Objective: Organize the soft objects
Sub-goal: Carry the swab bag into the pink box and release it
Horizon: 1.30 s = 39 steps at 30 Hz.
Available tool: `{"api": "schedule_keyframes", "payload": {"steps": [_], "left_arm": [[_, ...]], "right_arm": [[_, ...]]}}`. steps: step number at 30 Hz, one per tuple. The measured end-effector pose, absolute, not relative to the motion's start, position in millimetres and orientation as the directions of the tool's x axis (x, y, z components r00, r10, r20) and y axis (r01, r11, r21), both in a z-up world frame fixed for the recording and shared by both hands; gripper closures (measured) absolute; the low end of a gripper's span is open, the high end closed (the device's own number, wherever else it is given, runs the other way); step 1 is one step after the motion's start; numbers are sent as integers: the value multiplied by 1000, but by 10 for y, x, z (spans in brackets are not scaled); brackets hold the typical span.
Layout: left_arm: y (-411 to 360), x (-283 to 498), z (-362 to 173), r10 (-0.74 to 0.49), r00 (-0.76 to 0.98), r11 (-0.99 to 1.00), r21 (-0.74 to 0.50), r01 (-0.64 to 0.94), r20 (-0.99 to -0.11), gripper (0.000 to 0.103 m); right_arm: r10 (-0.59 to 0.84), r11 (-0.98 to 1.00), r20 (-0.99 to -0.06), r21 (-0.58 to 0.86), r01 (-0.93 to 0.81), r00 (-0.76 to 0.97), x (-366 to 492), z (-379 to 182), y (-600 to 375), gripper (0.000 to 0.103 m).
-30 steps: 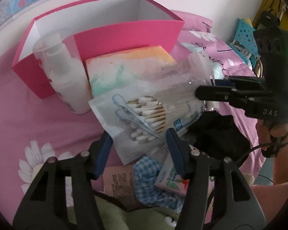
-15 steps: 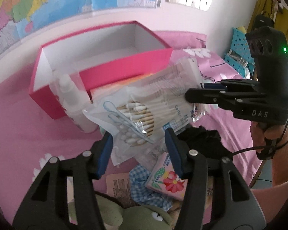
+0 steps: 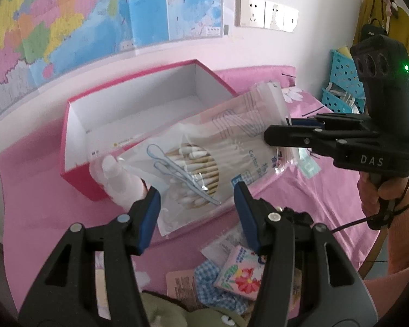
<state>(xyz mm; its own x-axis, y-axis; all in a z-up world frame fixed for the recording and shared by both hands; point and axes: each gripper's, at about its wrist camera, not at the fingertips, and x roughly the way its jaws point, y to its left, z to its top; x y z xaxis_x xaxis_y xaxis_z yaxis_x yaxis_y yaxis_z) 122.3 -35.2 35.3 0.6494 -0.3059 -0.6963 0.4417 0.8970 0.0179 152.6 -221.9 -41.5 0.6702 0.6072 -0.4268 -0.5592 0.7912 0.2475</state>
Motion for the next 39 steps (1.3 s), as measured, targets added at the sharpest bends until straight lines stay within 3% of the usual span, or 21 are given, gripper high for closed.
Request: {"api": "schedule_keyframes", "payload": {"steps": [24, 33, 39], "left_arm": [[-395, 2193, 678, -213, 723, 949, 38, 314, -657, 47], [-379, 2610, 532, -178, 691, 968, 1, 251, -701, 47], [-383, 2797, 396, -136, 658, 976, 13, 216, -740, 46]], "right_arm": [[620, 784, -352, 292, -547, 701, 2243, 20, -2228, 84], [594, 804, -392, 325, -498, 703, 2644, -25, -2146, 84], [522, 852, -471, 307, -423, 711, 2856, -161, -2078, 81]]}}
